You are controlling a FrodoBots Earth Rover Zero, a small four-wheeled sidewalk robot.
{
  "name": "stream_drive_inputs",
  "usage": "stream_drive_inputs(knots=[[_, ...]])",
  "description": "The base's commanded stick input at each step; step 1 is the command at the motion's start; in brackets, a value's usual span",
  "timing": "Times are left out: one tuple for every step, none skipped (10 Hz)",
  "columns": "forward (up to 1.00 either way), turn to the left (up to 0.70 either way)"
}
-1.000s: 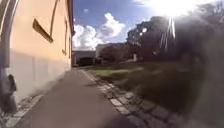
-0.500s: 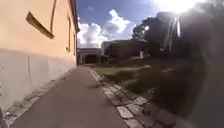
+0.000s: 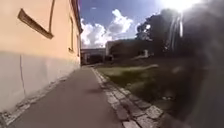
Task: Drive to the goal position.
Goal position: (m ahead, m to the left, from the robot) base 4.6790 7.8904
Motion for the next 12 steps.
stream_drive_inputs(knots=[[0.70, 0.35], [0.70, 0.35], [0.70, 0.35], [0.70, 0.35], [0.70, 0.35], [0.70, 0.35], [0.70, 0.35], [0.70, 0.29], [0.70, 0.00], [0.70, 0.00], [0.70, 0.00], [0.70, 0.00]])
